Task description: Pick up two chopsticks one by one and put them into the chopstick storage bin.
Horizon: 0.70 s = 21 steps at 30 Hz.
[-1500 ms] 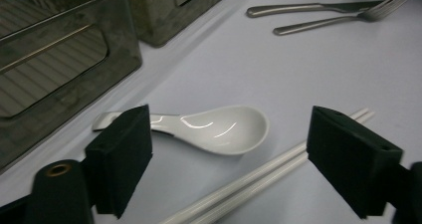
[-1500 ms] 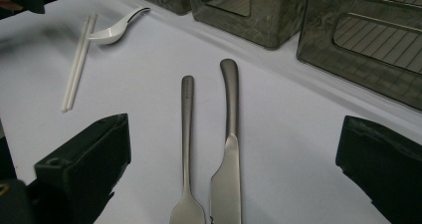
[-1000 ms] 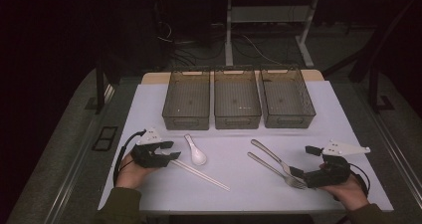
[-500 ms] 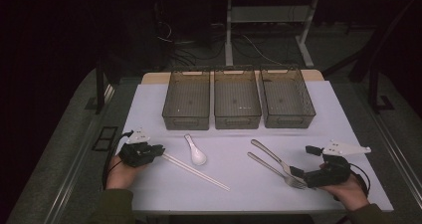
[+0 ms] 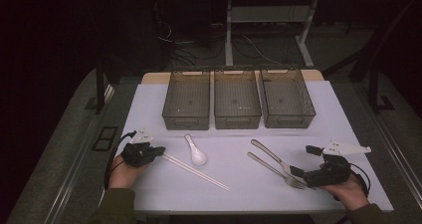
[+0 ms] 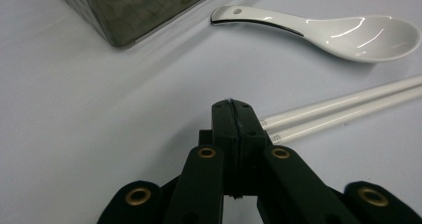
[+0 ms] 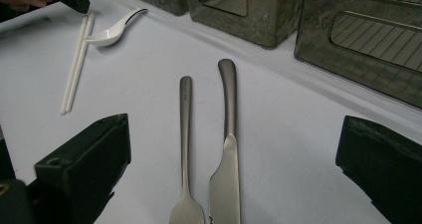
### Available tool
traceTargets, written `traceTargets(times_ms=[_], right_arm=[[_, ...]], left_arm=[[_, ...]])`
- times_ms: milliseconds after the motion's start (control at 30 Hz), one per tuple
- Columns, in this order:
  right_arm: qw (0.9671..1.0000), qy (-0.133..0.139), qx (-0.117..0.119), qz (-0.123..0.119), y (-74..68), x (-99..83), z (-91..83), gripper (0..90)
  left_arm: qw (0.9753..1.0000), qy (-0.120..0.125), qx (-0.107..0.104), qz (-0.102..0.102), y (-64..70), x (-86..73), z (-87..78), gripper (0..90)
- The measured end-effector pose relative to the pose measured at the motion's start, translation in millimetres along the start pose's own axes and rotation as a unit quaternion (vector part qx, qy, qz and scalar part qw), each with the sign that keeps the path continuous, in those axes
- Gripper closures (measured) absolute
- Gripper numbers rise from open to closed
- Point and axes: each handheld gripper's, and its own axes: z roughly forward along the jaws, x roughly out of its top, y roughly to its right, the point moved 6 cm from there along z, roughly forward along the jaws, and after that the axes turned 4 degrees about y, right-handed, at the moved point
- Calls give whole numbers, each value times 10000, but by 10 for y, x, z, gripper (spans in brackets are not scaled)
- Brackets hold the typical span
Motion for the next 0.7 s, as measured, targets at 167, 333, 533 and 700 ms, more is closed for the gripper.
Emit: traceTargets(times_ms=[167, 333, 533, 700], right_arm=[[10000, 11, -3, -2, 3, 2, -2, 8], [10000, 8, -3, -6, 3, 2, -2, 9], [10000, 13, -6, 7, 4, 3, -4, 8], [10000, 16, -15, 7, 7, 4, -5, 9]], left_arm=[[10000, -11, 21, -11, -7, -12, 15, 885], [10000, -54, 4, -10, -2, -20, 28, 885], [10000, -80, -47, 0, 10, -23, 24, 886], [9999, -79, -68, 2, 21, -24, 20, 886]])
